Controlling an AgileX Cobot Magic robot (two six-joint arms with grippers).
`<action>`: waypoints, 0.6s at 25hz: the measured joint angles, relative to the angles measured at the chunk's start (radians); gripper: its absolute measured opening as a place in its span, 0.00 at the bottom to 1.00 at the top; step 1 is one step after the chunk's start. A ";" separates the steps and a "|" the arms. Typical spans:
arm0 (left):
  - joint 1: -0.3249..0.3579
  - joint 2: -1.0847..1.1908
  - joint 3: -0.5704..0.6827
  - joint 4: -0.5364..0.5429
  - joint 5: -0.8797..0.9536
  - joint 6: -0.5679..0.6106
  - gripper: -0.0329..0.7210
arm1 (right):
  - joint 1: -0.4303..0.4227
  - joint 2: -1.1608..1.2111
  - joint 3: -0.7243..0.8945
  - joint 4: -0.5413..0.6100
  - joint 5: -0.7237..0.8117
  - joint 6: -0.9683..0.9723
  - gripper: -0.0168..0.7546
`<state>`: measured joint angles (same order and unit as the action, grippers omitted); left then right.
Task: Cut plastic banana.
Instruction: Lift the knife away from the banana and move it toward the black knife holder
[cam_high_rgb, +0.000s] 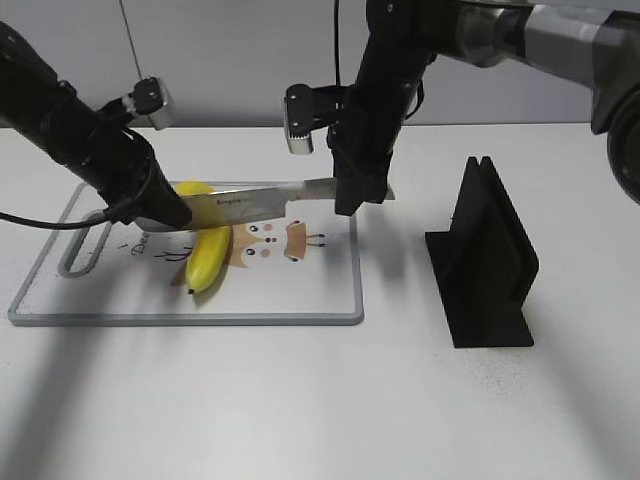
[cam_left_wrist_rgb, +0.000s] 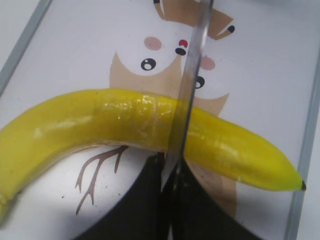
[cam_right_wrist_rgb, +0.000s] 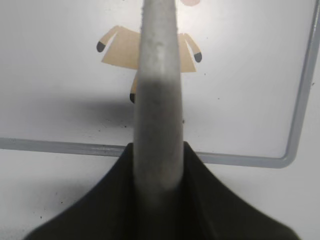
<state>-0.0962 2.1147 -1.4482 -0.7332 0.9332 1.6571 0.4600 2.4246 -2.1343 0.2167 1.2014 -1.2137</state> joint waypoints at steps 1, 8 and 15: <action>-0.002 -0.010 0.004 0.004 -0.006 -0.001 0.08 | 0.000 -0.009 0.002 0.000 0.000 0.000 0.23; -0.004 -0.104 0.005 0.022 -0.013 -0.015 0.15 | 0.001 -0.071 0.003 0.005 -0.001 0.000 0.23; 0.002 -0.146 0.005 -0.056 -0.032 -0.037 0.88 | 0.002 -0.082 0.003 0.012 0.009 0.013 0.23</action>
<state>-0.0940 1.9691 -1.4430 -0.7896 0.9013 1.6202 0.4618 2.3427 -2.1314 0.2288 1.2105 -1.2005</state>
